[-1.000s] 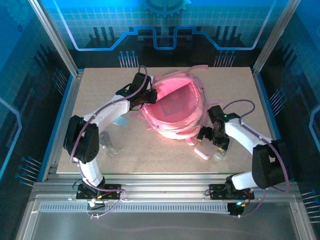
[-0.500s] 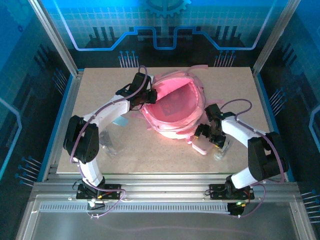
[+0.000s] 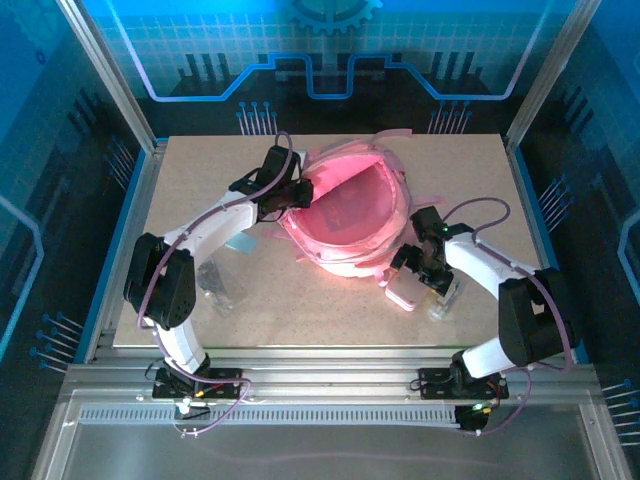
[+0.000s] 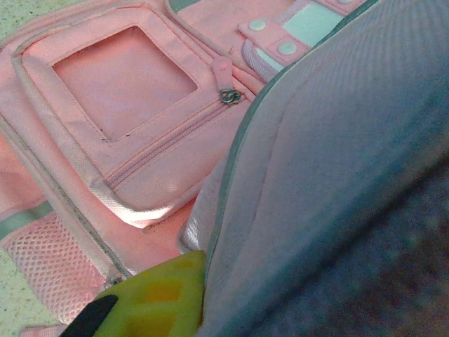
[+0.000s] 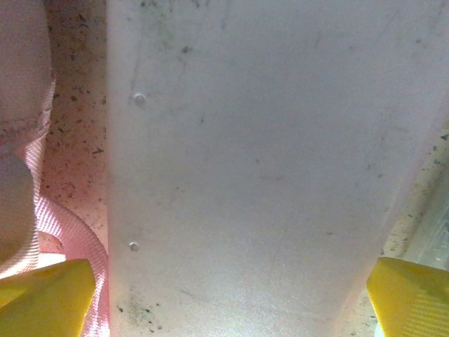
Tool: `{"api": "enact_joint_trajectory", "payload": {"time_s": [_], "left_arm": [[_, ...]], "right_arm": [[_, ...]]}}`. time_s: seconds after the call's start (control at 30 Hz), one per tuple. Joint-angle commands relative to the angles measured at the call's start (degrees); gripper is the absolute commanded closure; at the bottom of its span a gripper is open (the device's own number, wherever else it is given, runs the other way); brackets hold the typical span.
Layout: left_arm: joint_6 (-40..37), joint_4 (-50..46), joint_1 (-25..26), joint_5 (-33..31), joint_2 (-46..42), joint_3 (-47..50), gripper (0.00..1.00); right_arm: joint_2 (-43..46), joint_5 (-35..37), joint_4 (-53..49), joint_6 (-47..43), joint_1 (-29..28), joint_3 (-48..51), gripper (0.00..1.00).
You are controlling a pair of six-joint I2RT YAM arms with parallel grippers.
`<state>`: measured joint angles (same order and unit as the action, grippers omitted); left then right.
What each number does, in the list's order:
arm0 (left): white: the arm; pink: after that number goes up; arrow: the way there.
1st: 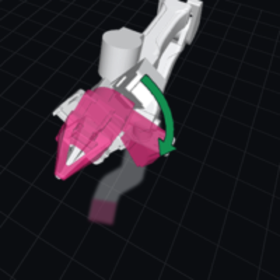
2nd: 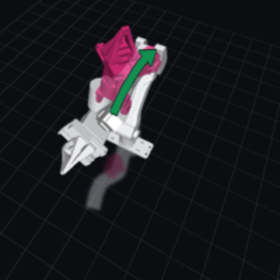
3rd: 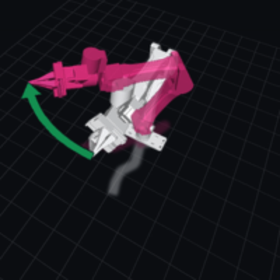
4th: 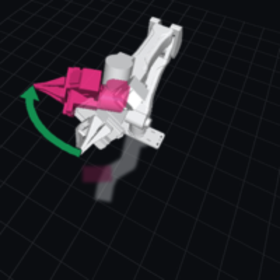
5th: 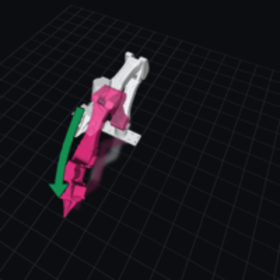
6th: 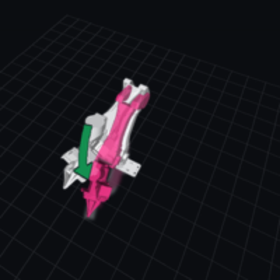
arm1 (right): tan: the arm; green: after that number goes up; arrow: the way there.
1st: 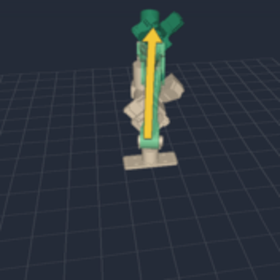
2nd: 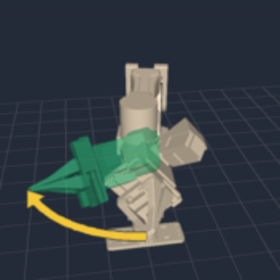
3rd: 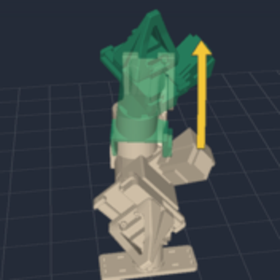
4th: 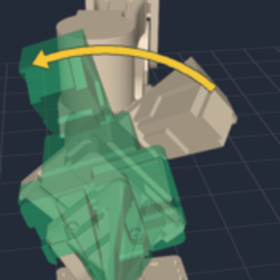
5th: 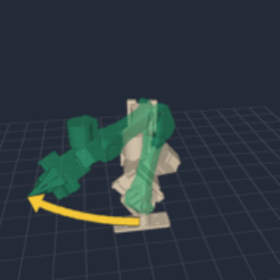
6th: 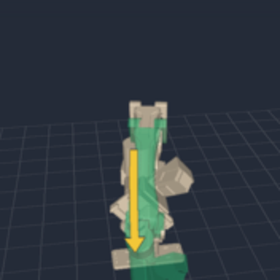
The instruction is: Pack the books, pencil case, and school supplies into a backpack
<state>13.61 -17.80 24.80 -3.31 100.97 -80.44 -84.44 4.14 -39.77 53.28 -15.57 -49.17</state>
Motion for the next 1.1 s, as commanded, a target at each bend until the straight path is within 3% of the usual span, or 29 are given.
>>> {"api": "enact_joint_trajectory", "payload": {"time_s": [0.0, 0.37, 0.6, 0.9, 1.07], "left_arm": [[2.6, 3.0, 0.0, 4.7, -4.2, -0.5, 1.0], [2.7, 2.9, -0.1, 4.8, -4.3, -0.5, 1.0], [2.7, 3.4, -0.7, 4.0, -4.3, -1.0, 1.0], [2.5, 2.6, -1.3, 4.1, -3.2, -4.9, 1.0], [2.9, 2.0, -1.3, 5.5, -2.4, -6.0, 1.0]], "right_arm": [[-0.6, -0.2, 4.4, 4.2, 0.7, 0.5, 0.0], [-5.2, 1.4, 5.6, 4.4, 1.0, 0.8, 0.0], [1.0, 1.8, 2.7, 0.1, 1.0, -0.9, 0.16], [8.4, -0.5, -9.2, -10.0, 1.8, -13.4, 0.15], [8.0, -4.9, -8.3, -12.7, 1.1, -18.7, 0.15]]}}
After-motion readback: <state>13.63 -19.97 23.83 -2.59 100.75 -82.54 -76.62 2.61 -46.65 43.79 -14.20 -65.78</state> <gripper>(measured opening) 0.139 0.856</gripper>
